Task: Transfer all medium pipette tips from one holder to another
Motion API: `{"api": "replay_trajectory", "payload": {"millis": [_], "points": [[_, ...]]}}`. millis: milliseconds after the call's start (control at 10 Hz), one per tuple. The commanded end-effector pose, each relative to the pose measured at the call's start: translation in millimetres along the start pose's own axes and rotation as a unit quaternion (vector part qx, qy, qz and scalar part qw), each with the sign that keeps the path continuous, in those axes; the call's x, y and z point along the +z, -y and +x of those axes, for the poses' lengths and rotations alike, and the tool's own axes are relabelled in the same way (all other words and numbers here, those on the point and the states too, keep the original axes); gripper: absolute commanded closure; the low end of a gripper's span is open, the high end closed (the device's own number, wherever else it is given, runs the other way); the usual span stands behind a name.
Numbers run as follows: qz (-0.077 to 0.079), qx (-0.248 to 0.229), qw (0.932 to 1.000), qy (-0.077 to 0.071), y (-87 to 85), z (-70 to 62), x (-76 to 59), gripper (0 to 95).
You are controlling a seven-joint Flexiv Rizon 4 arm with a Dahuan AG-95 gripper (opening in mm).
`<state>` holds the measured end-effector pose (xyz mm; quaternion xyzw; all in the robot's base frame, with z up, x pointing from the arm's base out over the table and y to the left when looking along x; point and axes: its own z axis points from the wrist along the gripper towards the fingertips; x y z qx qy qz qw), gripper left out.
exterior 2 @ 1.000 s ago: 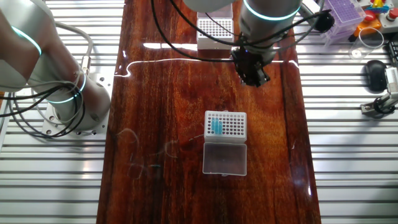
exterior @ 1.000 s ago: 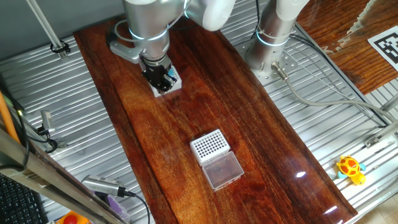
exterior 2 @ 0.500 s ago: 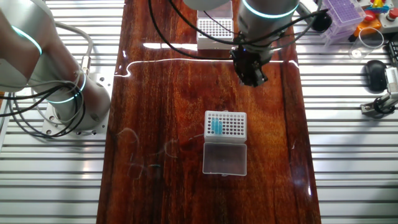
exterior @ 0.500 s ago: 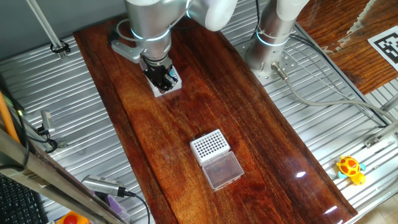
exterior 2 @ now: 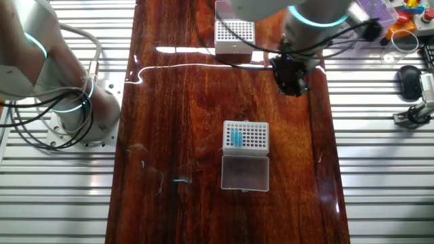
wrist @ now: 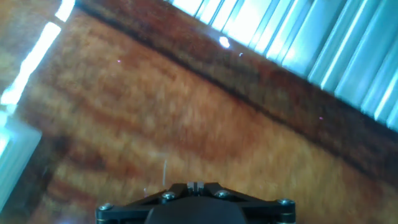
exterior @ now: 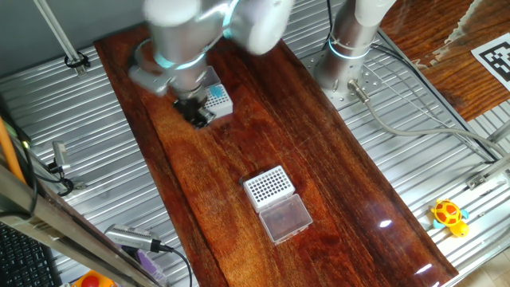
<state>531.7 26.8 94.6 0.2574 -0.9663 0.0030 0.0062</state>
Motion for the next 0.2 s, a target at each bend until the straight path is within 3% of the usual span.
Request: {"api": "replay_trajectory", "payload": {"millis": [100, 200], "points": [[0.002, -0.010, 0.9999, 0.003, -1.5, 8.0, -2.2, 95.0], [0.001, -0.015, 0.9999, 0.003, -1.5, 8.0, -2.1, 95.0]]}}
